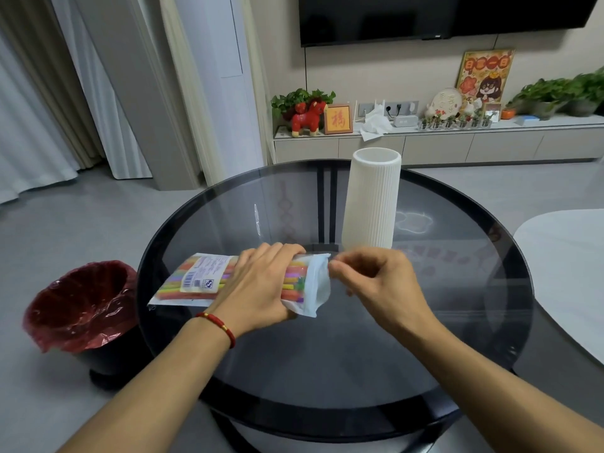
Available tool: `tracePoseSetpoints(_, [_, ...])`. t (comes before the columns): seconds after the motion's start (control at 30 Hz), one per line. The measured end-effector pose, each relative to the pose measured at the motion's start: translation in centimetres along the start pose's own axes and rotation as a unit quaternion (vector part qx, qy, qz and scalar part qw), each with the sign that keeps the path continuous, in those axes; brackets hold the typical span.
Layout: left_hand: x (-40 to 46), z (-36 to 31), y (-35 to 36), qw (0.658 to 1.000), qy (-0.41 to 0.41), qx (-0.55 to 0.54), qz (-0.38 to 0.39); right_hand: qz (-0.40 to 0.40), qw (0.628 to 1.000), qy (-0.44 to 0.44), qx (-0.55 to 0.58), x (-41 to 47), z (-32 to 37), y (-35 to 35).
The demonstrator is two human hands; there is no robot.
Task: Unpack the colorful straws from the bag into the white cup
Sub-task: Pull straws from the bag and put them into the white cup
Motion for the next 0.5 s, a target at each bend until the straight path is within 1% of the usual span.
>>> tracePoseSetpoints(0.07, [0.0,-0.5,0.3,1.0,0.002,0.009,0.007,0.112,0.99,0.055,0.068,-0.7,-0.5,2.2])
tracePoseSetpoints(0.1, [0.0,-0.9,0.6,1.0,0.004,0.015,0.015,0.148,0.982,0.08,0.082,-1.1,-0.9,3.0])
tracePoseSetpoints(0.17, [0.0,-1.4,1.0,0.999,0.005,0.025,0.031,0.17,0.974,0.108,0.103,-1.4,-1.7,3.9])
tracePoseSetpoints(0.27, [-0.1,-1.9,1.4,0.998,0.006,0.032,0.051,0.121,0.978,0.128,0.11,-1.2,-2.6,3.6])
tracePoseSetpoints(0.37, [0.0,-1.7,1.4,0.998,-0.003,0.037,0.053,0.064,0.984,0.134,0.101,-0.5,-3.2,2.1])
tracePoseSetpoints(0.43, [0.0,-1.1,1.4,0.997,-0.017,0.044,0.057,0.045,0.982,0.143,0.111,-0.2,-3.7,0.9])
tracePoseSetpoints(0.5, [-0.1,-0.7,1.3,0.997,-0.027,0.047,0.058,0.044,0.98,0.155,0.121,-0.1,-4.2,0.1])
Point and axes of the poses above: each hand's wrist, its own x-axis towards the middle knuckle, its own y-axis out of the palm, z = x × y, the point moved 7 cm from there along x, towards the middle knuckle
